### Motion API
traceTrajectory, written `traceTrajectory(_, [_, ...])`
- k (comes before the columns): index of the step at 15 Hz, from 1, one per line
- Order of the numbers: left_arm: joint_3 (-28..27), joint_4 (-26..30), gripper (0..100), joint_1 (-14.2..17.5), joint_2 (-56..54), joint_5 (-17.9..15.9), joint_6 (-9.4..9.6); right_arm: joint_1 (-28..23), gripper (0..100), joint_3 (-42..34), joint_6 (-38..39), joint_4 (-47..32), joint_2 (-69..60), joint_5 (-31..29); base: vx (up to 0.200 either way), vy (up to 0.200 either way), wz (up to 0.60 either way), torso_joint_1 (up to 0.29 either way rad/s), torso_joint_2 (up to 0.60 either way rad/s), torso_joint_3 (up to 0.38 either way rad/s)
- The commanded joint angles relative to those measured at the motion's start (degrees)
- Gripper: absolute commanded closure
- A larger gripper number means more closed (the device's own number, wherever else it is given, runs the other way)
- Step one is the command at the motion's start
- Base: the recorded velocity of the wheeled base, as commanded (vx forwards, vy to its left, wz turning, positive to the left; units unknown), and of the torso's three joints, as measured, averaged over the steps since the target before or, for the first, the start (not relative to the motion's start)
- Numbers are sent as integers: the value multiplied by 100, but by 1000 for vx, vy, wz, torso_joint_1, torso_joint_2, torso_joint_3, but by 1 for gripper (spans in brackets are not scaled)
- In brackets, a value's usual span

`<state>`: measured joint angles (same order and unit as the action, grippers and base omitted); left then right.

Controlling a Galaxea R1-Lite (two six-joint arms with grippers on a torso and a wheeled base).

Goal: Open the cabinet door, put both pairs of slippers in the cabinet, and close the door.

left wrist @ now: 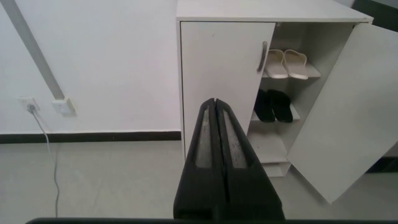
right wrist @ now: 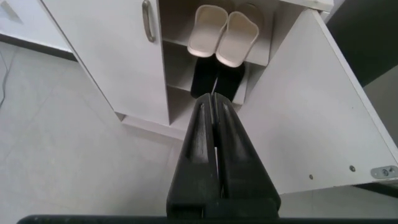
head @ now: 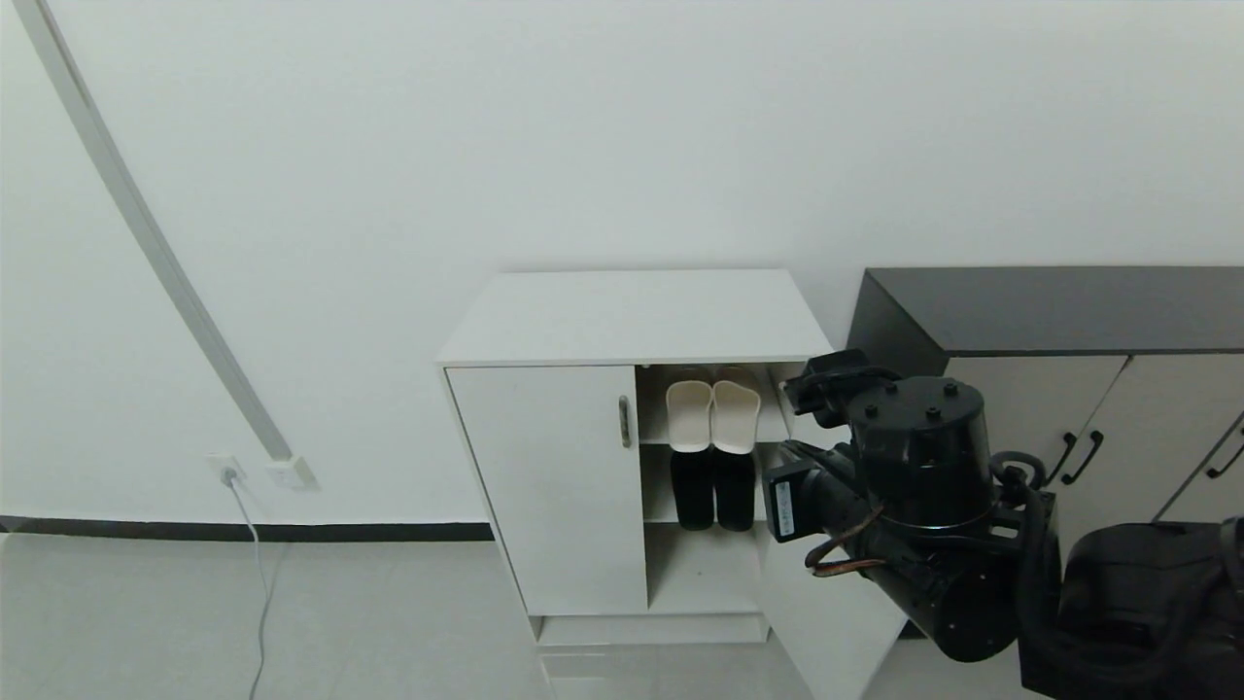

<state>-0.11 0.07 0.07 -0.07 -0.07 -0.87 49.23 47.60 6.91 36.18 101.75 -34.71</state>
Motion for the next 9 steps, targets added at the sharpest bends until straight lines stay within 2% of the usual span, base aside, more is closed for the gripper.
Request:
traceTrajectory(1, [2, 1, 100, 1, 7, -1, -1, -18, 100, 3, 3, 12, -7, -1, 0, 0, -600, 2, -7, 2])
traceTrajectory(4, [2, 1, 100, 1, 7, -1, -1, -89, 100, 3, -6, 12, 2, -1, 0, 0, -600, 10, 4, 1])
traceTrajectory(9, [2, 1, 100, 1, 7, -1, 7, -124, 100, 3, -6, 12, -7, -1, 0, 0, 0, 0, 0, 0])
